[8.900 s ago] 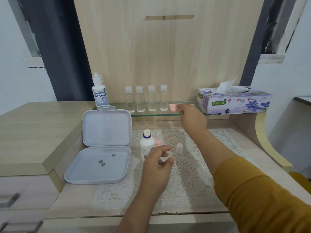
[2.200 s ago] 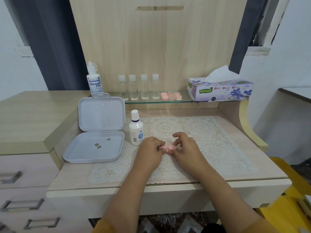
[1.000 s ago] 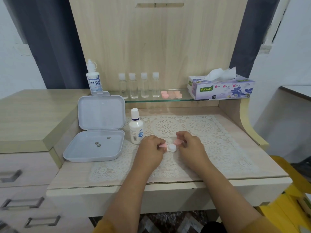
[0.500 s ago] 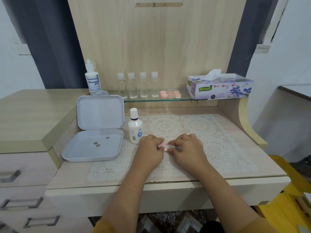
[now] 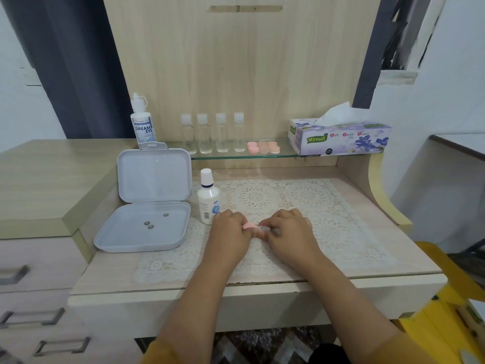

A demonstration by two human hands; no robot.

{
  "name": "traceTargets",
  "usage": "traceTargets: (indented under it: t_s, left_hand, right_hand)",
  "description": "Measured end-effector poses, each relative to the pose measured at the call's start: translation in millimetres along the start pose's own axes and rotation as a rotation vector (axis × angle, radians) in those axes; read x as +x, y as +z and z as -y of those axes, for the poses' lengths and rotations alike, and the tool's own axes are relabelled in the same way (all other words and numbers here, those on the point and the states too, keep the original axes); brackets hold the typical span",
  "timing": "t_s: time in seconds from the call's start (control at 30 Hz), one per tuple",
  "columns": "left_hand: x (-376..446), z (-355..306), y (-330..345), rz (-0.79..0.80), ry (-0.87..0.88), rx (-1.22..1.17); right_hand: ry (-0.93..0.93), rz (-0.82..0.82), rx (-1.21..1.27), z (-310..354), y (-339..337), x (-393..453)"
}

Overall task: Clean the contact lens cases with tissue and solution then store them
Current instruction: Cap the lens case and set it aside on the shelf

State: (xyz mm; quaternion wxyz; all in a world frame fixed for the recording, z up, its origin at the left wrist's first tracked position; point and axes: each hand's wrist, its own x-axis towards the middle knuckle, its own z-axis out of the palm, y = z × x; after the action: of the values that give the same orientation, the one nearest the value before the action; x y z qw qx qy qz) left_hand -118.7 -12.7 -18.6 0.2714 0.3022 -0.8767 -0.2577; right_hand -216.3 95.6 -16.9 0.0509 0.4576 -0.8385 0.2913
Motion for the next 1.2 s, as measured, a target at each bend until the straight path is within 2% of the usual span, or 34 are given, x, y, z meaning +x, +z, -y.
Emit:
traceTargets:
  t_s: [0.2,0.33,0.47,0.7,0.93,1.07,1.2]
  left_hand:
    - [-3.0,0.2,-2.7,0.023,0.008,-0.098]
    - [-3.6,2.7,-4.6,0.046,0.013,-0.248]
    - [-1.8,3.1,-3.8,-0.02,-0.005,-0.259]
    - [-3.9,3.9,-4.8,0.03,-0.025,-0.331]
    - [-3.4,1.8,-5.4,-0.039,-0.005,-0.358]
    - [-2.6,-0.9,-8.5,-0.125,-0.106,-0.405]
    - [-1.0,1.1,-5.6,-0.154,-0.134,-0.325]
  right_hand:
    - [0.0,-0.008,0.003,-0.6,0.0,-1.3]
    - [0.001,-0.01,-0.002,-1.6,1.2,-1.2]
    - [0.001,-0.008,-0.001,-1.7,1.5,-0.8]
    - [0.001,0.003,-0.012,-1.4,1.1,-1.2]
    - [-0.004,0.005,-0.027,-0.5,-0.1,-3.2]
    - [-0.005,-0.002,-0.009,0.1,-0.4,-4.8]
    - [-0.005,-0.003,0.0,0.2,-0.4,-4.5]
